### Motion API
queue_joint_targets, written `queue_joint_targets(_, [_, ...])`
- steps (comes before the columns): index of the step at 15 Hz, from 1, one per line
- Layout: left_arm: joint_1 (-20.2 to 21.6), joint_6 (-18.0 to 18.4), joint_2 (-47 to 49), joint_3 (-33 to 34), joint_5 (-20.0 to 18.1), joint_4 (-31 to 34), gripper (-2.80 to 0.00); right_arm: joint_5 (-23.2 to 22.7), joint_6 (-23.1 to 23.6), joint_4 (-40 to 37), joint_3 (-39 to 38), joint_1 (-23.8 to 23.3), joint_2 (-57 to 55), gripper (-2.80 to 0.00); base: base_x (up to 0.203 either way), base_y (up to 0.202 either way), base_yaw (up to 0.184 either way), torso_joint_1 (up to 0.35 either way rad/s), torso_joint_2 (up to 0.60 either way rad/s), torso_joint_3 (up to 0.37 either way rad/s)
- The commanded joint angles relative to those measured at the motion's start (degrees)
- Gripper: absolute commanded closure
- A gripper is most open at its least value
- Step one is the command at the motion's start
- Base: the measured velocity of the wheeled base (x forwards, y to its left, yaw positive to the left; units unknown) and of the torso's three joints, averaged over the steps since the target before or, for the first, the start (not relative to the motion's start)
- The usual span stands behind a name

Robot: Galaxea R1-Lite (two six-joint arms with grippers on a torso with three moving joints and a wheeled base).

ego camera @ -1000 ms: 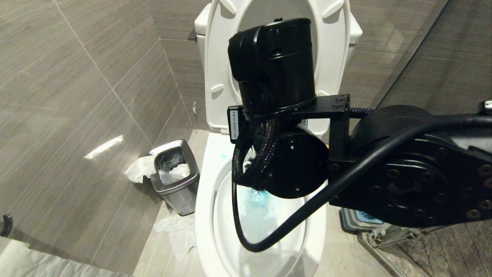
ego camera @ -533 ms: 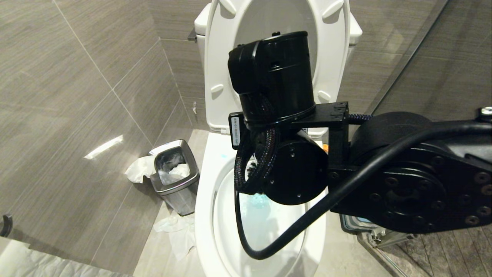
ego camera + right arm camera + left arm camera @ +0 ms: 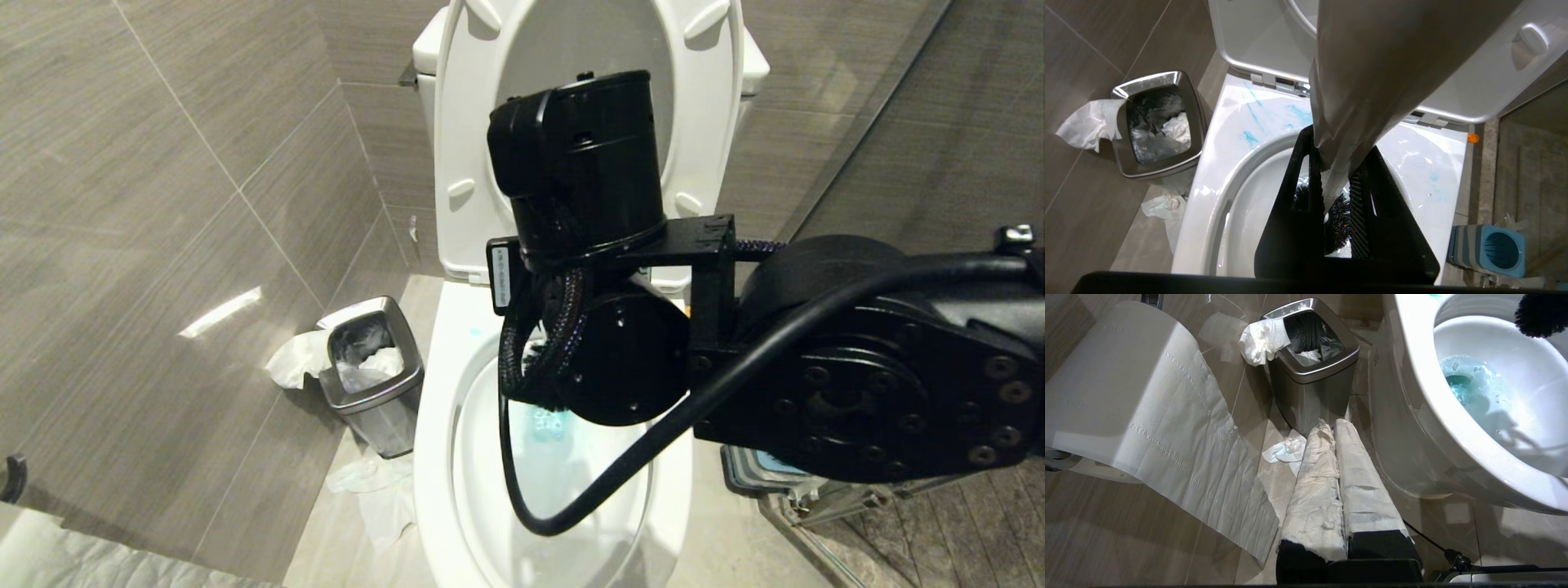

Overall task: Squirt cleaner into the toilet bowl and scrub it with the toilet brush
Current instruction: Scrub the toilet bowl, then put the toilet brush back

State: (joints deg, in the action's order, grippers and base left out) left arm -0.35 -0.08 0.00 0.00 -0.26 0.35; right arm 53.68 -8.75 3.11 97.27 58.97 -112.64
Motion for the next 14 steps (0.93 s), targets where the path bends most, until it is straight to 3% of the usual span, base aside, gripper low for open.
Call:
queue_joint_targets(1, [0.00,-0.01,0.09,0.17,0.00,0.00,0.00,-0.55,-0.04,0.00,0.26,-1.56,1.02,0.00,0.000,0.000,0.000,0.000,0.00,0.000])
queue_joint_targets(10, [0.00,-0.01,0.09,0.09,0.00,0.00,0.00,-6.38,0.08,-6.43,-1.60,-10.03,11.72,0.00,0.000,0.000,0.000,0.000,0.00,0.000])
queue_joint_targets(14, [0.00,-0.01,0.09,0.09,0.00,0.00,0.00,-8.09,0.09,-8.02,-8.03,-12.35,18.69,0.00,0.000,0.000,0.000,0.000,0.00,0.000])
